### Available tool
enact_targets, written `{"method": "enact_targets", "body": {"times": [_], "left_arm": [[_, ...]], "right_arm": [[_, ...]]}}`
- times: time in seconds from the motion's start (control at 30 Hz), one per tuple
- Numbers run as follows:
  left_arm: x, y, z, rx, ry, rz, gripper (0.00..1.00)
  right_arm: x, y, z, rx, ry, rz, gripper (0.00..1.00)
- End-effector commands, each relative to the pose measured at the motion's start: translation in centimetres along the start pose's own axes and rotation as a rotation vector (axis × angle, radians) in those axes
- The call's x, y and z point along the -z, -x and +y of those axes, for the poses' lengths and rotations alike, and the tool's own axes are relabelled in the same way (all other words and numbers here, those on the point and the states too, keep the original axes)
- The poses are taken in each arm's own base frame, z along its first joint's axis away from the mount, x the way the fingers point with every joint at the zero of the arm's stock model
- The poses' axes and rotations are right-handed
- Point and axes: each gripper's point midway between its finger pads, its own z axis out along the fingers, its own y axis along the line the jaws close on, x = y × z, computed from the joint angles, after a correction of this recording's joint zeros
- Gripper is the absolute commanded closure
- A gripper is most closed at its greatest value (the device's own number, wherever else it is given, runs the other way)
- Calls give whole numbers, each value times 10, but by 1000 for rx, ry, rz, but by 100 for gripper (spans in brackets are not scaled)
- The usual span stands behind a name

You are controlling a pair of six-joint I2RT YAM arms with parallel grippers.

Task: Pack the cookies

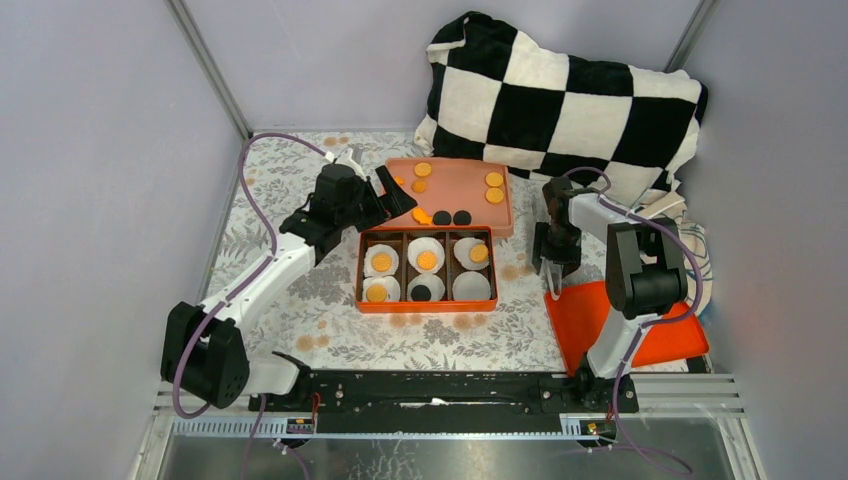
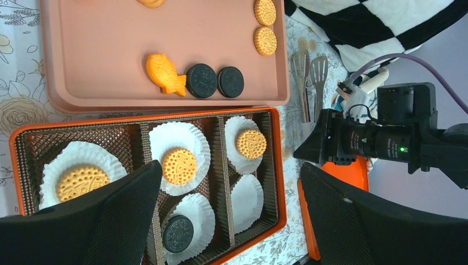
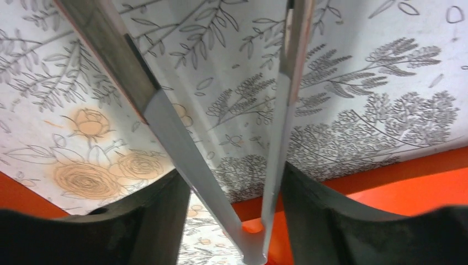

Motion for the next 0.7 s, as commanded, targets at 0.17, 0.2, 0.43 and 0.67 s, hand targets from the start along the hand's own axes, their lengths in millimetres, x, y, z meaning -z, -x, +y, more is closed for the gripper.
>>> {"method": "enact_targets", "body": {"times": [0.17, 0.2, 0.43, 0.67], "left_arm": [[3, 7, -8, -24, -26, -36, 1], [3, 8, -9, -26, -26, -38, 1], [0, 9, -10, -22, -27, -33, 1], [0, 7, -16, -20, -46, -23, 1]], "right_arm": [[-10, 5, 4, -1, 9, -1, 79], [-2, 8, 2, -2, 7, -28, 81], [84, 18, 19, 91, 26, -204, 80], [113, -8, 53, 271, -16, -155, 69]]}}
